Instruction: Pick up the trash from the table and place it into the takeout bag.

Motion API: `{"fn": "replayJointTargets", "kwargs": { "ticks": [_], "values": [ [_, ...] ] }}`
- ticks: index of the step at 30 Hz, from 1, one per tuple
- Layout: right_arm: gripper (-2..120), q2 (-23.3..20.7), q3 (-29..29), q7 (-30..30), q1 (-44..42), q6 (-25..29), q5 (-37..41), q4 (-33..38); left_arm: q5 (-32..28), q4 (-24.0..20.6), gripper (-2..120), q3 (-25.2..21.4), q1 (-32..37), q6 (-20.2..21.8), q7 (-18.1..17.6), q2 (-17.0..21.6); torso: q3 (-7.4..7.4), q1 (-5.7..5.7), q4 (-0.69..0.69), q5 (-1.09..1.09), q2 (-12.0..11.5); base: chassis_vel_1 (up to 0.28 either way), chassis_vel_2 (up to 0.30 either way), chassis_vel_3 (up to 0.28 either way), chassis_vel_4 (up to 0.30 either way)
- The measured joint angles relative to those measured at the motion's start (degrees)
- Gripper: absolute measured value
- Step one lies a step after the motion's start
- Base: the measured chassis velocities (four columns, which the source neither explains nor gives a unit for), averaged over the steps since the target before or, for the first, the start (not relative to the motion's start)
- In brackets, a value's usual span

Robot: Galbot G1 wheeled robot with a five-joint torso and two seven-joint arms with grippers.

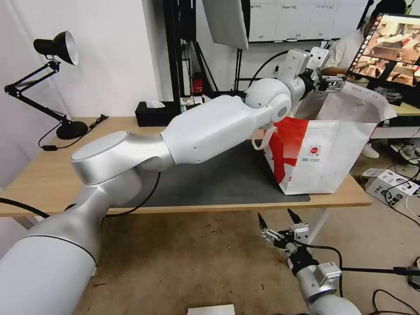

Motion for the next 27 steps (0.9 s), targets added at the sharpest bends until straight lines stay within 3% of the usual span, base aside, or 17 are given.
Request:
{"fn": "replayJointTargets", "kwargs": {
  "ticks": [8, 10, 11, 17, 20, 23, 24, 27],
  "values": [
    [100, 0.00, 0.00, 0.00, 0.00, 0.00, 0.00, 0.00, -0.07, -3.02, 100, 0.25, -0.02, -0.17, -1.68, 3.52, 0.00, 0.00, 0.00, 0.00, 0.00, 0.000, 0.000, 0.000, 0.000],
    [100, 0.00, 0.00, 0.00, 0.00, 0.00, 0.00, 0.00, -0.06, -4.88, 100, 0.35, 0.24, -0.19, -2.22, 5.63, 0.00, 0.00, 0.00, -0.01, 0.00, 0.000, 0.000, 0.000, 0.000],
    [100, 0.00, 0.00, 0.00, 0.00, 0.00, 0.00, 0.00, 0.34, -7.68, 100, 0.66, 0.76, -0.34, -2.51, 9.05, 0.00, 0.00, 0.00, -0.01, 0.00, 0.000, 0.000, 0.000, 0.000],
    [100, 0.00, 0.00, 0.00, 0.00, 0.00, 0.00, 0.00, 1.10, -14.21, 100, 0.86, 3.07, -0.90, -2.46, 15.31, 0.00, 0.00, 0.04, -0.03, 0.00, 0.000, 0.000, 0.000, 0.000],
    [100, 0.00, 0.00, 0.00, 0.00, 0.00, 0.00, 0.00, 1.61, -17.08, 100, -0.17, 5.03, -0.91, -1.95, 17.20, 0.00, 0.00, -0.01, -0.02, 0.00, 0.000, 0.000, 0.000, 0.000],
    [100, 0.00, 0.00, 0.00, 0.00, 0.00, 0.00, 0.00, 2.22, -22.68, 100, -2.26, 8.55, -0.95, -1.90, 22.06, 0.00, 0.00, -0.02, -0.01, 0.00, 0.000, 0.000, 0.000, 0.000],
    [100, 0.00, 0.00, 0.00, 0.00, 0.00, 0.00, 0.00, 2.22, -22.68, 100, -2.26, 8.55, -0.95, -1.90, 22.06, 0.00, 0.00, -0.02, -0.01, 0.00, 0.000, 0.000, 0.000, 0.000],
    [100, 0.00, 0.00, 0.00, 0.00, 0.00, 0.00, 0.00, 2.78, -26.87, 100, -3.93, 11.62, -0.97, -2.15, 27.04, 0.00, 0.00, 0.01, -0.03, 0.00, 0.000, 0.000, 0.000, 0.000]
  ]
}}
